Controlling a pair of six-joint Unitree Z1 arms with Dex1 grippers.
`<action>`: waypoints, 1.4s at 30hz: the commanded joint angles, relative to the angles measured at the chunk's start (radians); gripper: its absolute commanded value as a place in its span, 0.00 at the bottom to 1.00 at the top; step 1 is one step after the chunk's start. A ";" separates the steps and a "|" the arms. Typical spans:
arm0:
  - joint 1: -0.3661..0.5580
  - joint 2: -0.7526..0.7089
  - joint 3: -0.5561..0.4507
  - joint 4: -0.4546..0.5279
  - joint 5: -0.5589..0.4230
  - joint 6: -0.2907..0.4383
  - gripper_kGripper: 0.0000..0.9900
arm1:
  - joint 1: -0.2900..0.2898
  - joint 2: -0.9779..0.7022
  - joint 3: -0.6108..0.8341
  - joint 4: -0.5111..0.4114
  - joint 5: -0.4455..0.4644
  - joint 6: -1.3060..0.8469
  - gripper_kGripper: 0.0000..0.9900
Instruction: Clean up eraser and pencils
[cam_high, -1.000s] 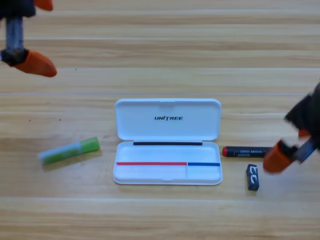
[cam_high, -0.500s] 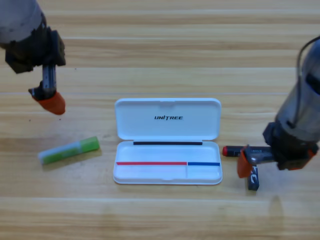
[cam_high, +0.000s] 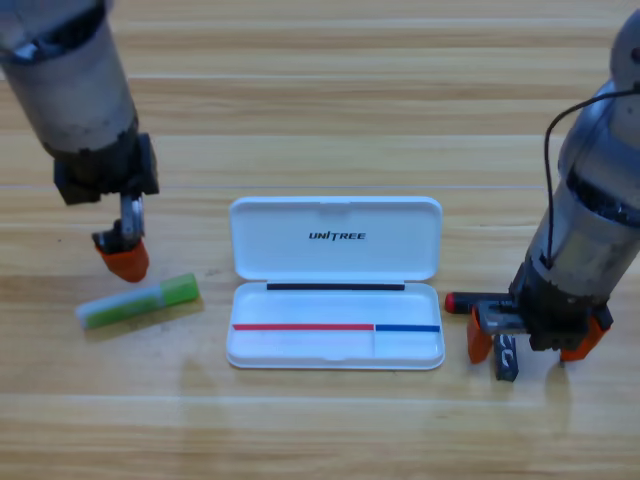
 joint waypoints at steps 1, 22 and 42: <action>0.052 0.084 0.063 -0.056 -0.029 0.012 0.98 | -0.029 0.069 0.009 -0.034 0.006 0.021 0.87; 0.155 0.153 0.188 -0.216 -0.110 0.114 0.97 | -0.014 -0.023 -0.117 0.198 0.025 -0.622 0.00; 0.179 0.188 0.238 -0.288 -0.191 0.137 0.81 | 0.103 0.175 -0.480 0.332 0.115 -1.371 0.00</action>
